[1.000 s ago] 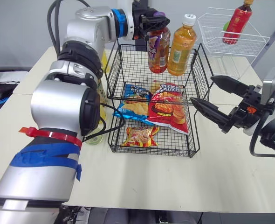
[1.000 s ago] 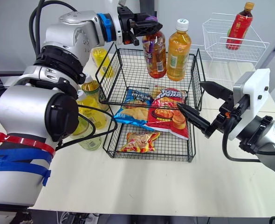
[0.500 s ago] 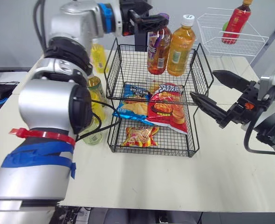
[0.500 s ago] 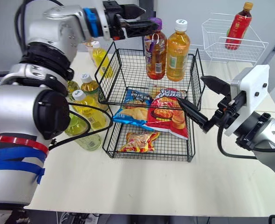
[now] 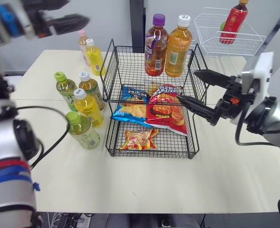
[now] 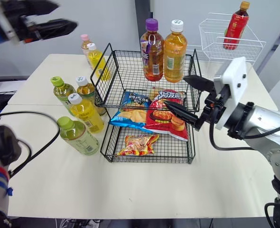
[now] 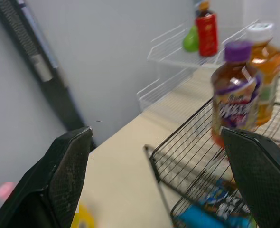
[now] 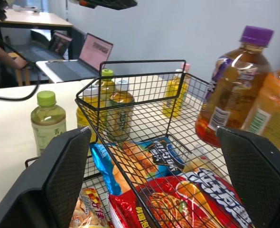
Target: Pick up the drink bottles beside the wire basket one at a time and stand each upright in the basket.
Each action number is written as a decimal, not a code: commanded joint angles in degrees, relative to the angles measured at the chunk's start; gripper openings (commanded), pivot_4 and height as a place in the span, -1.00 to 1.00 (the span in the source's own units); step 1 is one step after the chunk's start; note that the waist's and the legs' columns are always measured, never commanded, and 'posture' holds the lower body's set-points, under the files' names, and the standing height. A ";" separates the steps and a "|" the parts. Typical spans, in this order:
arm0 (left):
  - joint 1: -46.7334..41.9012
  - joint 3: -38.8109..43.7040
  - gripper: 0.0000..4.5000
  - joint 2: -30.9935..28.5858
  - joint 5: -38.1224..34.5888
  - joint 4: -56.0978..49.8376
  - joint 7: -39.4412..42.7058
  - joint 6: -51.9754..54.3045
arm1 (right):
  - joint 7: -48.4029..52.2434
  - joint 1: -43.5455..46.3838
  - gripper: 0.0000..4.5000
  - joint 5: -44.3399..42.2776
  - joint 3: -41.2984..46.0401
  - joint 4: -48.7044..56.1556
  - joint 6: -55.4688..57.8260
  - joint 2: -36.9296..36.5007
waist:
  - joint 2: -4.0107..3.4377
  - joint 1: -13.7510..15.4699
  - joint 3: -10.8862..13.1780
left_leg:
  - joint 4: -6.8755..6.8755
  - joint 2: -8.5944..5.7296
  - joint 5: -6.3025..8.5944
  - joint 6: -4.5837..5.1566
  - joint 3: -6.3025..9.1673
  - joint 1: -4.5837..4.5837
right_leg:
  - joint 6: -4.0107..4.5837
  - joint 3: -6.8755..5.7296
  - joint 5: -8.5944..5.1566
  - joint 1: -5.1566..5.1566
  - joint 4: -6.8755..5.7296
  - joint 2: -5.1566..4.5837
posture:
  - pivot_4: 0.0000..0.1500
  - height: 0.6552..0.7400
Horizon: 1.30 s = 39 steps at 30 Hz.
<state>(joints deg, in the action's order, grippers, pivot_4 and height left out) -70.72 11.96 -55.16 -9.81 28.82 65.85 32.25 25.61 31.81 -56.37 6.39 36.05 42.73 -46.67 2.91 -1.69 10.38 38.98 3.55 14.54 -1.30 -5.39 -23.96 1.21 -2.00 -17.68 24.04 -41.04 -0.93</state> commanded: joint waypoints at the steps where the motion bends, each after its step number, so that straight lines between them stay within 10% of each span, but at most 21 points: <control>1: 8.88 6.00 0.99 -5.85 -2.80 -5.24 -0.09 1.21 | 4.71 1.45 1.00 0.10 -1.09 0.09 -0.42 0.08 | 0.01 0.08 -0.01 | 0.02 0.00 0.00 0.01 0.01 0.00 | 0.00 -0.01 0.00 -0.02 0.01 0.00 | 1.00 1.00; 14: 37.76 17.56 0.99 -4.32 -8.97 -3.18 -5.17 -5.04 | 7.50 0.87 1.00 1.45 -5.72 4.58 3.72 0.87 | 0.12 1.13 -0.09 | 0.04 0.00 0.12 0.23 0.19 0.13 | 0.03 -0.23 0.02 -0.22 0.00 -0.08 | 1.00 1.00; 39: 6.33 1.15 0.91 10.31 1.25 33.50 -18.80 -29.06 | -6.81 -1.95 1.00 -5.47 -3.91 12.16 7.93 4.54 | 0.30 1.40 -0.20 | 0.06 -0.03 0.11 0.29 0.29 0.12 | 0.11 -0.38 0.08 -0.32 0.04 -0.06 | 1.00 1.00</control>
<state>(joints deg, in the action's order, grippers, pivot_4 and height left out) -62.26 13.27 -44.68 -8.95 61.63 47.78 5.19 19.62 29.94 -60.70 0.61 46.23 51.09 -41.95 3.22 -0.30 10.18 39.04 3.51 14.65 -1.01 -5.11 -23.84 1.32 -2.37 -17.59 23.72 -40.99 -0.99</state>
